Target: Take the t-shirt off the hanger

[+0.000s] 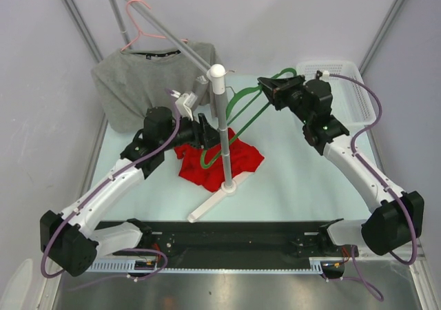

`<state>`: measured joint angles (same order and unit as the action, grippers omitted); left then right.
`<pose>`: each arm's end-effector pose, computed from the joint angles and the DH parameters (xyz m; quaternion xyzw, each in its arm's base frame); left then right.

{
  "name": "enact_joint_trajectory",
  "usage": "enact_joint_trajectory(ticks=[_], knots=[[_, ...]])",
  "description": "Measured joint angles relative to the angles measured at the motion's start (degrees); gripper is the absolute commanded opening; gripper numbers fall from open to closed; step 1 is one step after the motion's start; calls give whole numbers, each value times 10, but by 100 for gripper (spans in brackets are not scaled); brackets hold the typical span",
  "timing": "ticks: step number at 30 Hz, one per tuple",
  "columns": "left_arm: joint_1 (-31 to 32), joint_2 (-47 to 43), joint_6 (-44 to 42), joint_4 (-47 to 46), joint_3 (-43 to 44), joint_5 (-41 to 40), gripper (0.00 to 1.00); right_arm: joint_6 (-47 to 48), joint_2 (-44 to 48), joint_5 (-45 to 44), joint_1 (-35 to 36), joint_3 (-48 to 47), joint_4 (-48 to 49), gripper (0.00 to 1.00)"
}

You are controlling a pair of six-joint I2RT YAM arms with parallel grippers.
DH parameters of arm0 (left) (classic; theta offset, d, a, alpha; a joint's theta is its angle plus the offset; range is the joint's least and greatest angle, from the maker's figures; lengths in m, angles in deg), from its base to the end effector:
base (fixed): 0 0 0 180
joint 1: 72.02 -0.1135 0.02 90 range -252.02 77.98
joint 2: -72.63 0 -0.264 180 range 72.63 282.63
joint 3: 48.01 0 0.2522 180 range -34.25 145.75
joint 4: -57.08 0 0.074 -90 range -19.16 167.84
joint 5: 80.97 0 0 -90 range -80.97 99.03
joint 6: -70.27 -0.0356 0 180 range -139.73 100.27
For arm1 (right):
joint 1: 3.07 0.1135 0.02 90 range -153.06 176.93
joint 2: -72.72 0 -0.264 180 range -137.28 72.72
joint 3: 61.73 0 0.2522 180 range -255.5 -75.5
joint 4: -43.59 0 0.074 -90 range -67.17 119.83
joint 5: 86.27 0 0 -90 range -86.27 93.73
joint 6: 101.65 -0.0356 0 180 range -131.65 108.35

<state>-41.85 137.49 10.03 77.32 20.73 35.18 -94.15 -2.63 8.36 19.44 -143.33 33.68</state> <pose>0.2179 -0.1448 0.3397 0.1384 0.7793 -0.4485 0.4153 0.2882 0.1226 0.3894 0.3404 0.6449 0.5603 0.3927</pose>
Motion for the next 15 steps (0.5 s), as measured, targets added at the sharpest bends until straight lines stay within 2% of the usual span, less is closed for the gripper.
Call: enact_joint_trajectory(ticks=[1, 4, 5, 6, 7, 10, 14, 15], knots=[[0, -3, -2, 2, 0, 0, 49, -3, 0, 0, 7, 3, 5, 0], [1, -14, -3, 6, -1, 0, 18, -11, -4, -1, 20, 5, 12, 0], [1, -21, -8, 9, -2, -4, 6, -13, -7, -1, 24, 5, 14, 8], [2, -29, -14, 14, -2, -9, 1, -16, -10, 0, 27, 5, 17, 14], [3, -39, -20, 21, -2, -12, 0, -19, -14, 1, 30, 6, 21, 30], [10, -78, -41, 66, -2, -44, 0, -27, -21, 20, 30, 19, 31, 49], [3, -138, -62, 148, -1, -125, 0, -19, -21, 53, 3, 47, 54, 67], [3, -151, -66, 163, -1, -138, 0, -19, -19, 58, -4, 55, 58, 69]])
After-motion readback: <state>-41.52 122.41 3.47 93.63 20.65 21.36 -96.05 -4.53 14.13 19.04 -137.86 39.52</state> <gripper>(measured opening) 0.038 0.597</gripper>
